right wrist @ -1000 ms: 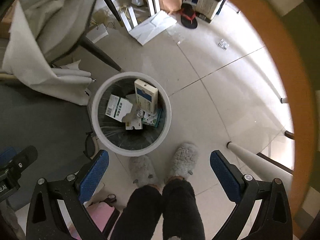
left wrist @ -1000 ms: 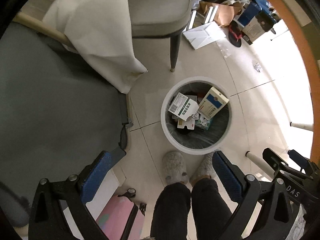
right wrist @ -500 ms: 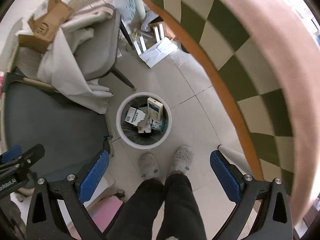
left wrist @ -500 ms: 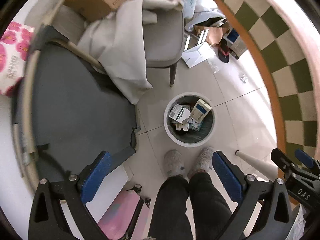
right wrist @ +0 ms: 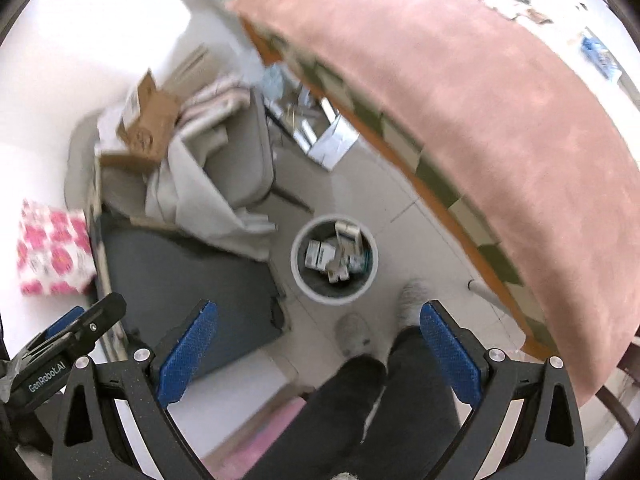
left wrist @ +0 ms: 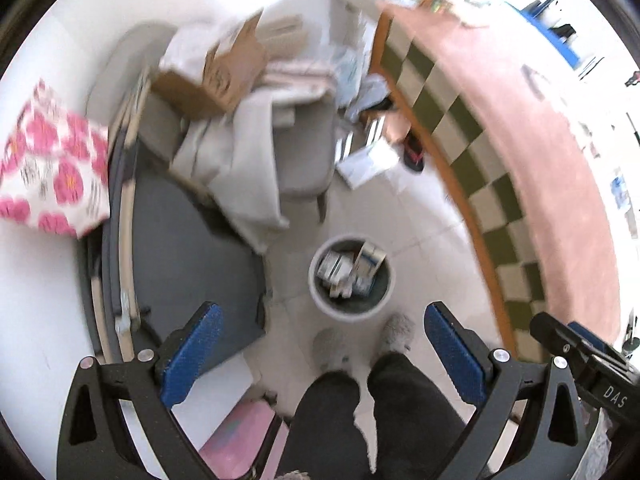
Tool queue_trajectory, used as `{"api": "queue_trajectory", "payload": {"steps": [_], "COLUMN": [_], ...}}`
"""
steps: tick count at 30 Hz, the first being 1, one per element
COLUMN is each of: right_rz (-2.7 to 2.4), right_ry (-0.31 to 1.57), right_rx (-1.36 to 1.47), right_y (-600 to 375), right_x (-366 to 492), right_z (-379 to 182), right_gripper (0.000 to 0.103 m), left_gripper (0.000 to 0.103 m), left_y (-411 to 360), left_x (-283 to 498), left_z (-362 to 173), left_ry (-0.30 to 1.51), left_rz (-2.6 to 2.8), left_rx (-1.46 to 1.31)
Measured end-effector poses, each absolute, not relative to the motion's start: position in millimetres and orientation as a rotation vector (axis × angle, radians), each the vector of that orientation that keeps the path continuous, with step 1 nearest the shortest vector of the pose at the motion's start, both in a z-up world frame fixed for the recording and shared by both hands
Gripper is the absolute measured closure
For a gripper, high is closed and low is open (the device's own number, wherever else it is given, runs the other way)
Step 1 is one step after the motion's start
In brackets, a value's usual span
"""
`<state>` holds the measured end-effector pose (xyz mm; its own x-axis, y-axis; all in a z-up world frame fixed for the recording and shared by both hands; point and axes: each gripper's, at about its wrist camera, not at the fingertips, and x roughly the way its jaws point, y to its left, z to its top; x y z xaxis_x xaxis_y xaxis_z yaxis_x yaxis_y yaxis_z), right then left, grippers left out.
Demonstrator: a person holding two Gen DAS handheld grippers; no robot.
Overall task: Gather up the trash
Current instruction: 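Move both tools back over the table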
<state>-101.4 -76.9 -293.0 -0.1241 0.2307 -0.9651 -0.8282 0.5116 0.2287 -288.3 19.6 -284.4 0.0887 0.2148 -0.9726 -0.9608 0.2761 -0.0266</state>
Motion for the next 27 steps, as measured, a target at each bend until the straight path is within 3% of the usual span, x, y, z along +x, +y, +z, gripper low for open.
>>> {"api": "queue_trajectory", "payload": {"steps": [7, 15, 22, 27], "right_rz": [0.867, 0.638, 0.467, 0.425], "right_ry": [1.343, 1.319, 1.312, 1.296], "right_rx": [-0.406, -0.341, -0.406, -0.615], "right_y": [-88.6, -124.5, -136.9, -121.5], "right_x": [-1.8, 185.1, 376.6, 486.9], "right_z": [-237.0, -224.9, -250.6, -293.6], "right_gripper": [0.001, 0.001, 0.001, 0.001], "left_gripper": [0.000, 0.000, 0.000, 0.000], "left_y": [36.7, 38.1, 32.8, 26.8], "left_x": [-180.8, 21.4, 203.2, 308.2], "left_z": [-229.0, -206.7, -251.8, -299.4], "left_ry": [1.061, 1.104, 1.245, 1.369], "left_rz": [0.943, 0.801, 0.700, 0.620], "left_rx": [-0.720, -0.571, -0.513, -0.519]}}
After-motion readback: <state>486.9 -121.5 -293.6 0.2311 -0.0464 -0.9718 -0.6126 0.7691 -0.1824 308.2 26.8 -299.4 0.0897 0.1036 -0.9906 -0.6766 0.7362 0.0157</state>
